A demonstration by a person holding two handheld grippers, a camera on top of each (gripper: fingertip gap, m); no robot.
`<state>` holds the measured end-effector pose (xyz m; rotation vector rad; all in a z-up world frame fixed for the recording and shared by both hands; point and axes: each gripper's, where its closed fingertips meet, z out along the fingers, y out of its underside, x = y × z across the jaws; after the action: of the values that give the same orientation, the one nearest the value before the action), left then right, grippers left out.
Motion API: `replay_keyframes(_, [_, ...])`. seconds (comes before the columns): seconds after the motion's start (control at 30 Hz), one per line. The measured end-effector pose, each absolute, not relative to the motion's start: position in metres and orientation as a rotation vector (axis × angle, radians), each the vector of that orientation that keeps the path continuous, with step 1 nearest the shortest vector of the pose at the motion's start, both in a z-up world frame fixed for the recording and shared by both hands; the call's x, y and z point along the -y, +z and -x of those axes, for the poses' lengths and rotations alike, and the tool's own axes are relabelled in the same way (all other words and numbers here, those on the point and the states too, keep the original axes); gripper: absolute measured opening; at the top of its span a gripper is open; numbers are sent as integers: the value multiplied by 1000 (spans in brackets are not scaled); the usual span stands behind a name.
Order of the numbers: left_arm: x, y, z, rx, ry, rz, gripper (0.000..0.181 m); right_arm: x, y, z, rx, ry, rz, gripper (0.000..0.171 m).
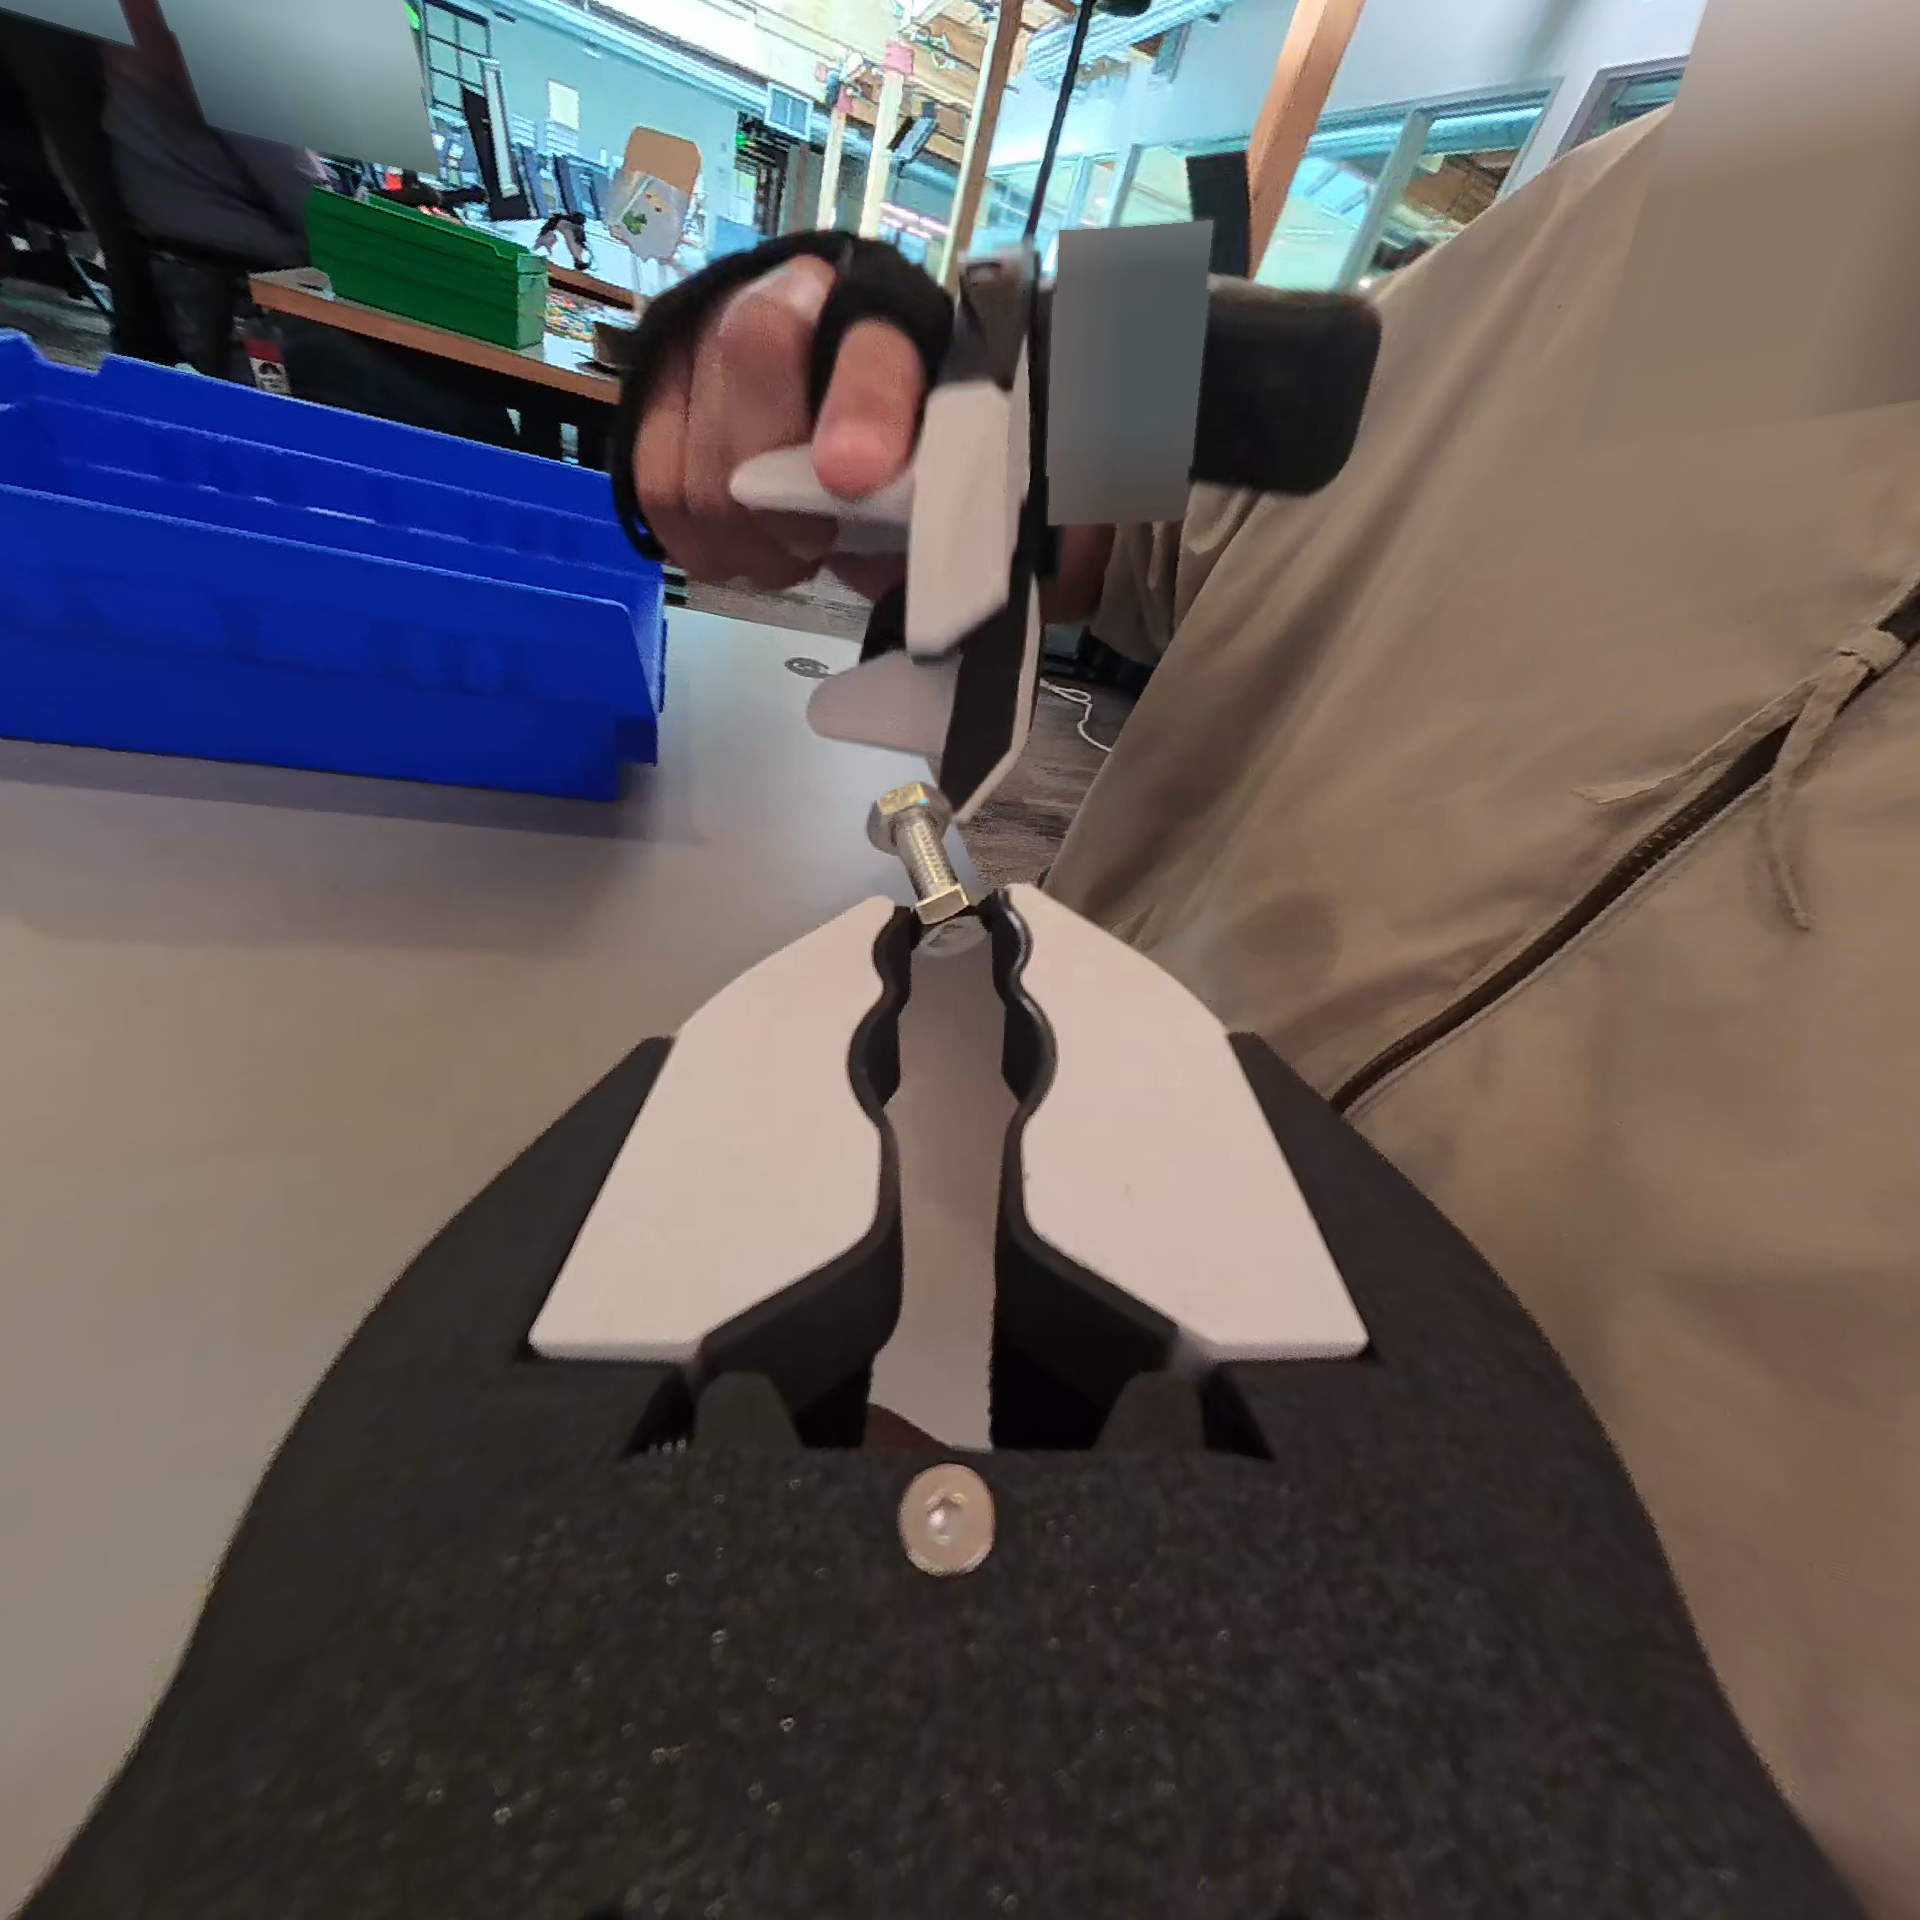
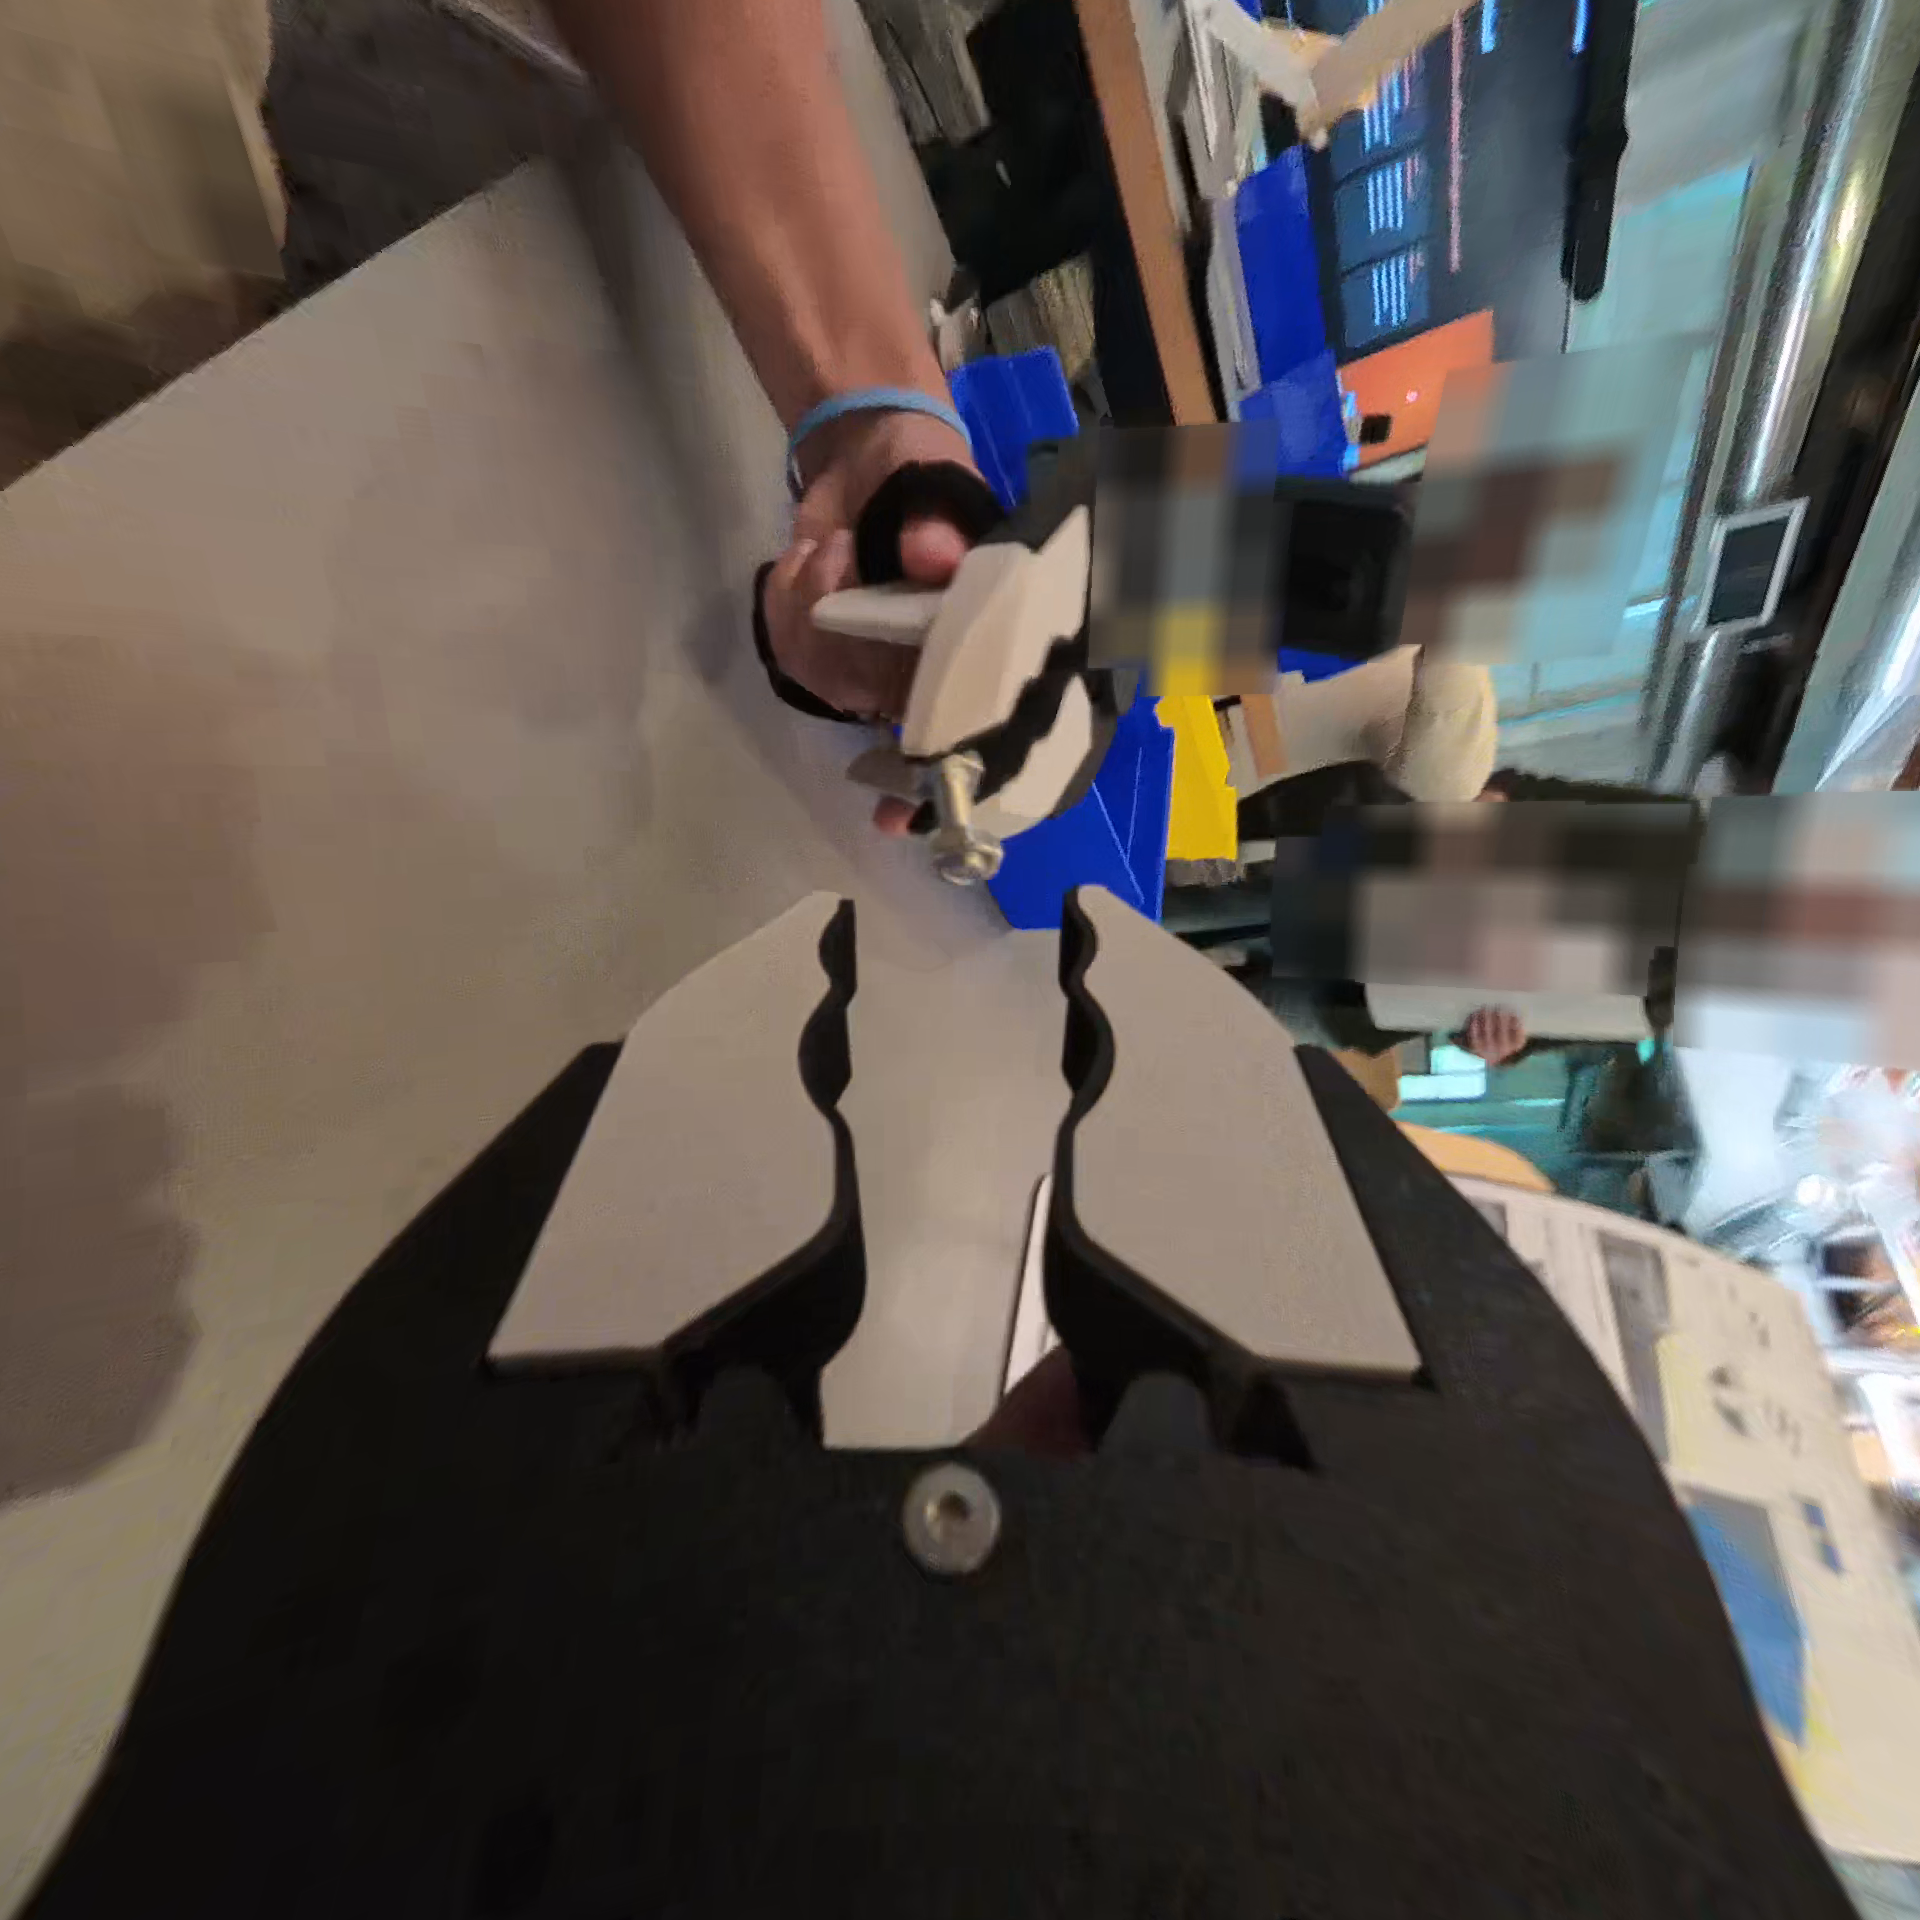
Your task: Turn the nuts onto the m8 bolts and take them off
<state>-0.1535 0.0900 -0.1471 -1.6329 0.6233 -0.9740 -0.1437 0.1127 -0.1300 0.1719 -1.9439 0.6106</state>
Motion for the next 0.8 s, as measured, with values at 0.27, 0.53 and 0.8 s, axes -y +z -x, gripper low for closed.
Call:
replay_keyframes(0.27, [-85,-150,138,-689,-1015,1649,15,-94,-140,144,1981,772,-167,25])
replay_keyframes(0.53, [-85,-155,137,-707,-977,1666,15,-92,-142,144,2106,954,32,14])
replay_keyframes(0.8, [-87,-154,143,-716,-923,1674,15,-93,-146,145,2217,1508,601,14])
